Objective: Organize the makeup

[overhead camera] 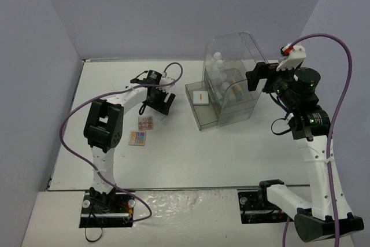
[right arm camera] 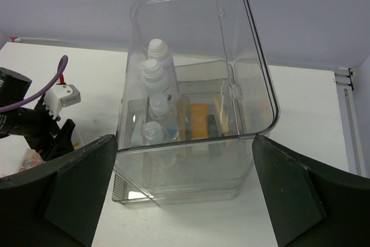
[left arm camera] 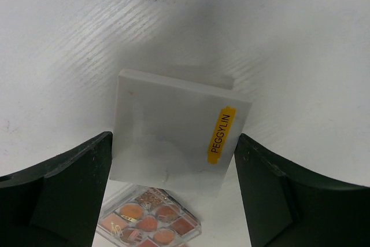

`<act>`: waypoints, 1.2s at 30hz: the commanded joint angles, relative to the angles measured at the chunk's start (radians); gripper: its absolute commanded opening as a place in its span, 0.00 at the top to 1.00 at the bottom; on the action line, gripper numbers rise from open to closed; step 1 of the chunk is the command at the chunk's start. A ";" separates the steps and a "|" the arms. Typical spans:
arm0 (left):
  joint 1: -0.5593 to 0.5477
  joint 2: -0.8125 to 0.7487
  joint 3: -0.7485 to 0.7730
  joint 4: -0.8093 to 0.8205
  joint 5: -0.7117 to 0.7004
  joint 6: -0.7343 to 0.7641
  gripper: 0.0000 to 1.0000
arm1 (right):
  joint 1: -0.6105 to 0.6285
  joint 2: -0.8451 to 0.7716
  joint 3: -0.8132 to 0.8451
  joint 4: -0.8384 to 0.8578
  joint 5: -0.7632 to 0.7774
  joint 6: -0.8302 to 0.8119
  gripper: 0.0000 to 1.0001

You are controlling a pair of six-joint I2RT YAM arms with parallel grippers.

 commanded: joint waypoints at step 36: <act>-0.287 -0.035 -0.027 0.699 0.150 -0.224 0.45 | 0.011 -0.022 -0.005 0.071 -0.013 0.007 0.00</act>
